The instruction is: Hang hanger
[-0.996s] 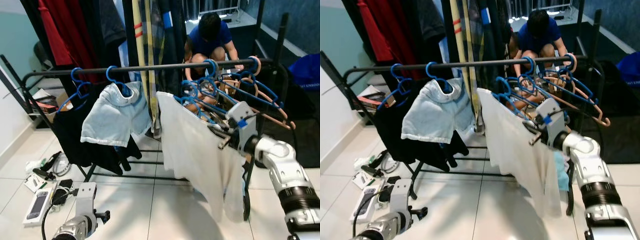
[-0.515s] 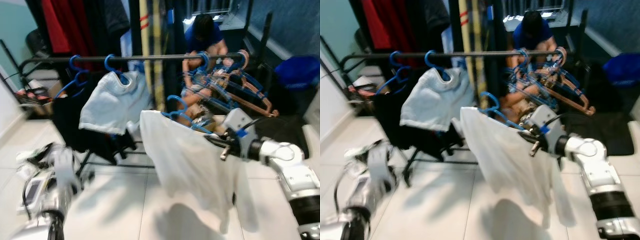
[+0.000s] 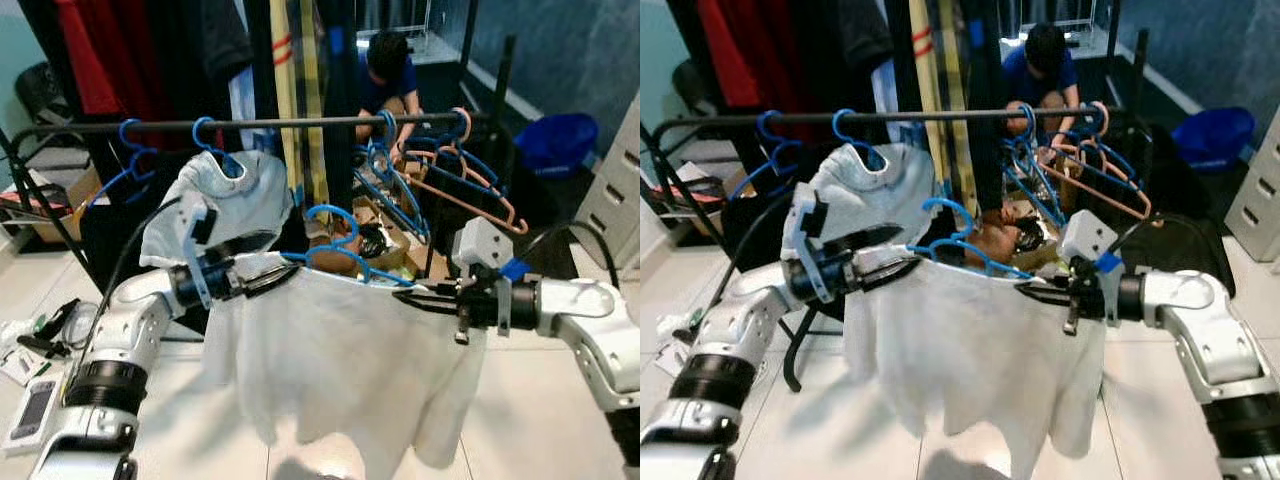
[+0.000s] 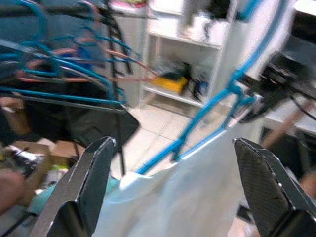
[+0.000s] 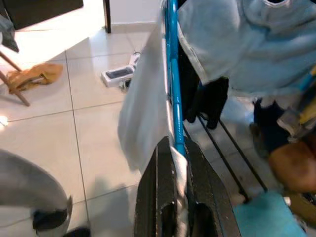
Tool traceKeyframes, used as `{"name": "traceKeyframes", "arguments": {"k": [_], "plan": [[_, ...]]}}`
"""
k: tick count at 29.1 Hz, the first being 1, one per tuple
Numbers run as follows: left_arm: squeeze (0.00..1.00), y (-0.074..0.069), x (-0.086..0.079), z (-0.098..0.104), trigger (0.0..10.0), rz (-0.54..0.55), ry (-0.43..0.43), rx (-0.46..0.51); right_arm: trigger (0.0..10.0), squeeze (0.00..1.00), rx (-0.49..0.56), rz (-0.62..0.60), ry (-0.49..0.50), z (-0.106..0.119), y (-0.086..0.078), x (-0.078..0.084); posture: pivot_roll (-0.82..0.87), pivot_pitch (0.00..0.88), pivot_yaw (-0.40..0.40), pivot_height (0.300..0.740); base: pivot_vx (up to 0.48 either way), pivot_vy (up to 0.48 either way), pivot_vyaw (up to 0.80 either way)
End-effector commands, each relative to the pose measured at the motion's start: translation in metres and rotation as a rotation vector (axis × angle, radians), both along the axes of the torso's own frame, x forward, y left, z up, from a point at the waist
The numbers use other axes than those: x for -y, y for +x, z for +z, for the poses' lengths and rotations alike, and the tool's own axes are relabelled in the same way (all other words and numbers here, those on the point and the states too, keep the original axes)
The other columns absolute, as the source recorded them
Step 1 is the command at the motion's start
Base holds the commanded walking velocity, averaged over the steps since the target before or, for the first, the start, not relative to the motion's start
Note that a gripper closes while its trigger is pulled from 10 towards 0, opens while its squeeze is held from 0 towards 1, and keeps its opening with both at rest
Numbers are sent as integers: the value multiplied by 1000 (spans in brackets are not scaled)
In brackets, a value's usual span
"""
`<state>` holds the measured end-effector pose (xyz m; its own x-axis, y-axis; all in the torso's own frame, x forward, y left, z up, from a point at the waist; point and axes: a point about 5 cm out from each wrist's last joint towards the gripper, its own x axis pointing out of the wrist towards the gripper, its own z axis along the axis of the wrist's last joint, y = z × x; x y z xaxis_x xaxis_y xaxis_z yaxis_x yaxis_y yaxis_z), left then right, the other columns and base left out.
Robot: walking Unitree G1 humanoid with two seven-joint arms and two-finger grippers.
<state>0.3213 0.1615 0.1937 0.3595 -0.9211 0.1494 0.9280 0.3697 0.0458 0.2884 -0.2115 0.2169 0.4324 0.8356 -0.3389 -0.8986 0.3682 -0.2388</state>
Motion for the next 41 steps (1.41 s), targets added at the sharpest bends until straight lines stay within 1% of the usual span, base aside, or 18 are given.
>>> {"name": "traceKeyframes", "arguments": {"k": [1, 3, 4, 6, 7, 8, 12, 13, 14, 16, 18, 20, 25, 31, 34, 38, 39, 41], "plan": [[0, -6, -4, 12, 10000, -56, 7, 36, 10000, 0, 46, 45, 18, 21, -2, 0, -116, 0, 88, 740, 0, 0, 0], [0, -13, -10, 29, 10000, -136, 32, 91, 10000, 0, 55, 56, -10, 36, -4, 11, -120, 0, 89, 740, 0, 0, 0], [0, -13, -10, 29, 10000, -136, 32, 91, 10000, 0, 55, 56, -10, 36, -4, 11, -120, 0, 89, 740, 0, 0, 0], [0, -18, -16, 38, 10000, -177, 66, 122, 10000, 0, 62, 56, -17, 47, -5, 18, -121, 0, 90, 740, 0, 0, 0], [0, -18, -16, 38, 10000, -177, 66, 122, 10000, 0, 62, 56, -17, 47, -5, 18, -121, 0, 90, 740, 0, 0, 0], [0, -18, -21, 42, 10000, -179, 86, 134, 10000, 0, 66, 62, -16, 52, -7, 21, -121, 0, 95, 740, 0, 0, 0], [0, -18, -24, 45, 10000, -177, 99, 141, 10000, 0, 70, 66, -16, 56, -8, 23, -121, 0, 95, 740, 0, 0, 0], [0, -18, -30, 47, 10000, -164, 119, 140, 10000, 0, 67, 94, -8, 64, -13, 25, -124, 0, 100, 740, 0, 0, 0], [0, -18, -30, 47, 10000, -164, 119, 140, 10000, 0, 67, 94, -8, 64, -13, 25, -124, 0, 100, 740, 0, 0, 0], [0, -10, -36, 45, 10000, -67, 149, 140, 10000, 0, 42, 137, -2, 75, -23, 30, -128, 0, 100, 740, 0, 0, 0], [0, -10, -36, 45, 10000, -67, 149, 140, 10000, 0, 42, 137, -2, 75, -23, 30, -128, 0, 100, 740, 0, 0, 0], [0, -5, -36, 47, 10000, -10, 135, 149, 10000, 0, 19, 158, -13, 80, -29, 34, -138, 0, 102, 740, 0, 0, 0], [0, -5, -36, 48, 10000, -24, 115, 132, 10000, 0, 17, 165, -9, 85, -33, 36, -141, 0, 107, 740, 0, 0, 0], [0, -5, -44, 42, 10000, -24, 133, 97, 10000, 0, 28, 176, 6, 91, -36, 36, -139, 0, 113, 740, 0, 0, 0], [0, -8, -47, 39, 10000, -45, 127, 71, 10000, 0, 30, 174, 10, 93, -37, 37, -139, 0, 113, 740, 0, 0, 0], [0, -22, -36, 38, 10000, -187, 97, 42, 10000, 0, 1, 178, -29, 84, -34, 33, -142, 0, 114, 740, 0, 0, 0], [0, -22, -36, 38, 10000, -187, 97, 42, 10000, 0, 1, 178, -29, 84, -34, 33, -142, 0, 114, 740, 0, 0, 0], [0, -26, -31, 39, 10000, -227, 93, 38, 10000, 0, -8, 180, -48, 80, -33, 31, -142, 0, 115, 740, 0, 0, 0]]}}
